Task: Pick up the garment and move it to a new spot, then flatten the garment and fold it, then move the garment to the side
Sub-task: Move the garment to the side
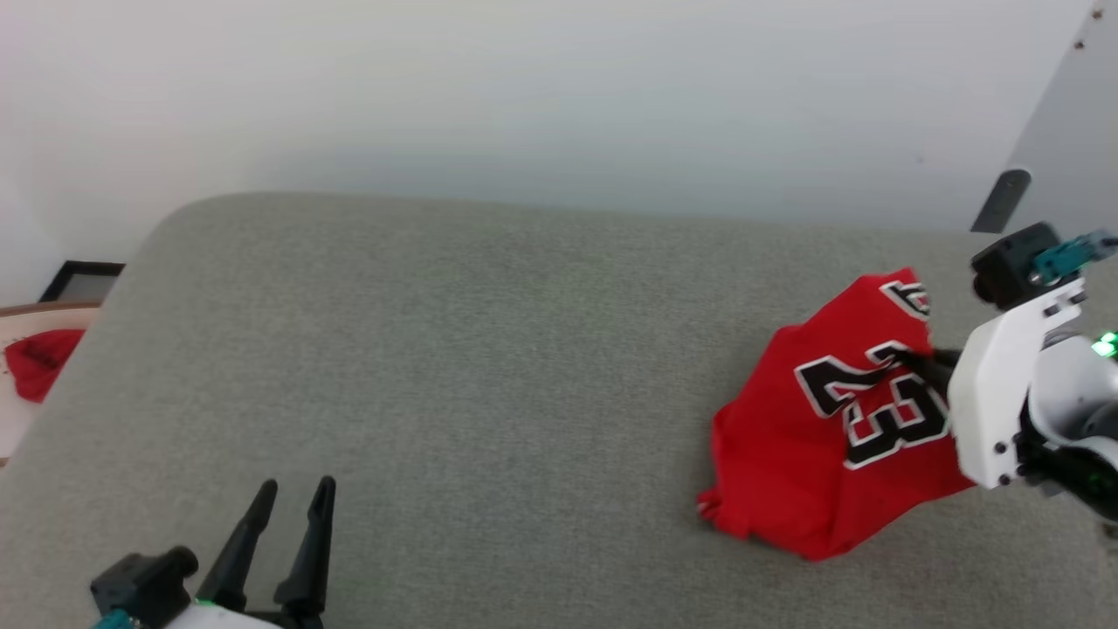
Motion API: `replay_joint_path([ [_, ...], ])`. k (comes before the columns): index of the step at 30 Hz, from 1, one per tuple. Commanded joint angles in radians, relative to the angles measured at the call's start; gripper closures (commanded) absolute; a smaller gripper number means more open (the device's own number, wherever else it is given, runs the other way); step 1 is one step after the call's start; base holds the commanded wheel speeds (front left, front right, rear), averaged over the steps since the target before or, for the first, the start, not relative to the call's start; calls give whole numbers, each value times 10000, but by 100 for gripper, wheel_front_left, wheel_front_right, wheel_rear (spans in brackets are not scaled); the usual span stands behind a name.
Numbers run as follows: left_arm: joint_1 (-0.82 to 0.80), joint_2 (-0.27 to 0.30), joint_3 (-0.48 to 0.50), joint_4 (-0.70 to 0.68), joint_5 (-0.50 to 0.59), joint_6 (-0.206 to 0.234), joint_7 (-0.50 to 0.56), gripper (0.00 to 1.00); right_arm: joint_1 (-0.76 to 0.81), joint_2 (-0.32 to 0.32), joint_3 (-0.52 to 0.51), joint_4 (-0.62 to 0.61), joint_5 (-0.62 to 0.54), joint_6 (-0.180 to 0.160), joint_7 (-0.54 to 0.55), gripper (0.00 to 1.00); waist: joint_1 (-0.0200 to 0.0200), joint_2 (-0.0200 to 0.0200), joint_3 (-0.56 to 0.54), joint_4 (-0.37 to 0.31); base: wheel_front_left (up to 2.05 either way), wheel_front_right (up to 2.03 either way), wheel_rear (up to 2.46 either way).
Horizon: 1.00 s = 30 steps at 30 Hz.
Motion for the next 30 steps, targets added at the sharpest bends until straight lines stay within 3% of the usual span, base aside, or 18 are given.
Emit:
replay_joint_path([
  [1, -125, 34, -2, -18, 66, -42, -26, 0, -141, -60, -42, -22, -32, 3, -4, 100, 0, 0, 97, -163, 0, 0, 0],
  [11, -962, -36, -114, -123, 257, -48, -21, 0, -834, -1517, 192, 406, 328, 3, -896, 100, 0, 0, 1064, -872, 0, 0, 0],
  [30, -2604, 307, 33, -568, 747, -50, -20, 0, -2572, -4218, 1750, 3330, 613, -2, -4736, 100, 0, 0, 3293, -2002, 0, 0, 0],
])
